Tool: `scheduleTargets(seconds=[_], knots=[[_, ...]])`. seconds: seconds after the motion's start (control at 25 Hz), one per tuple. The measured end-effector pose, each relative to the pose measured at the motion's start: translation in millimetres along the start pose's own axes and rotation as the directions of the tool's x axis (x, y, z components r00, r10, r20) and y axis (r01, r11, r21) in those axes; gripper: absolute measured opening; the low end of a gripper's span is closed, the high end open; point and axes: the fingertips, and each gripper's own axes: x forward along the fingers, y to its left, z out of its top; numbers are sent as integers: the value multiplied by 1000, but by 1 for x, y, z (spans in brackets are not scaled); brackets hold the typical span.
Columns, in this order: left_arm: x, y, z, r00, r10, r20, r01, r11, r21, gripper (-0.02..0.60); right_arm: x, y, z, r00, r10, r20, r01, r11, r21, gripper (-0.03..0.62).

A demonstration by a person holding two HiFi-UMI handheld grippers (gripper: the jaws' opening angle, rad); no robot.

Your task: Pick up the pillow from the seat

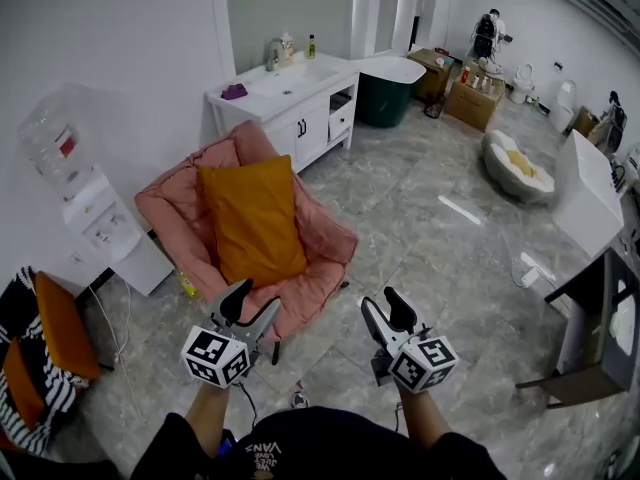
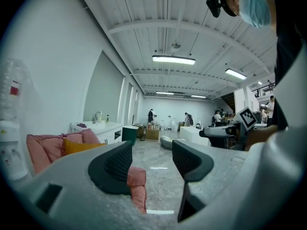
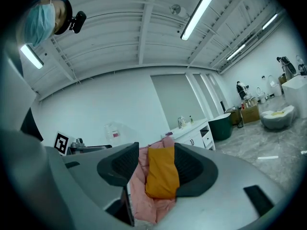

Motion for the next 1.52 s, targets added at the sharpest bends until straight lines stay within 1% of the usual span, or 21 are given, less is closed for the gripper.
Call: scheduleTargets(seconds=[0.08,0.2,0.32,0.4,0.52,0.68,0.88,1.08,1.28,1.4,1.52], knots=[[13,11,0,1000,-13,-3,13,1000,-5,256,13,-7,1,1000,-15,0,15,1000,3,218],[37,24,-3,1000,-14,-11,13,1000,-22,256,29,-21,2,1000,-23,-7,23,1000,7,218],[66,19,-9,999,-18,-30,17,999,-32,256,36,-47,6,1000,-20,-19,20,1000,6,218],[88,13,-11,999,-6,-34,5,999,-32,256,40,-70,9,1000,-7,-26,7,1000,10,218],[120,8,-5,999,43,-20,-44,998,-40,256,53,-103,17,998,38,-55,-39,999,-3,218],[161,-5,2,993,116,-4,-116,992,-45,256,68,-145,32,988,113,-106,-118,992,-39,218],[201,-27,8,981,195,15,-194,979,-57,256,81,-194,53,974,188,-125,-193,981,-31,218],[216,-28,1,960,281,-14,-281,958,-57,256,103,-221,57,952,265,-153,-269,963,-4,218],[211,-3,-4,930,365,-37,-367,928,-72,256,135,-226,55,932,319,-169,-321,947,19,218],[211,21,-7,919,392,-43,-394,916,-77,256,163,-226,51,927,331,-176,-332,943,25,218],[213,56,-9,912,408,-51,-411,908,-83,256,198,-220,48,926,332,-179,-334,942,24,216]])
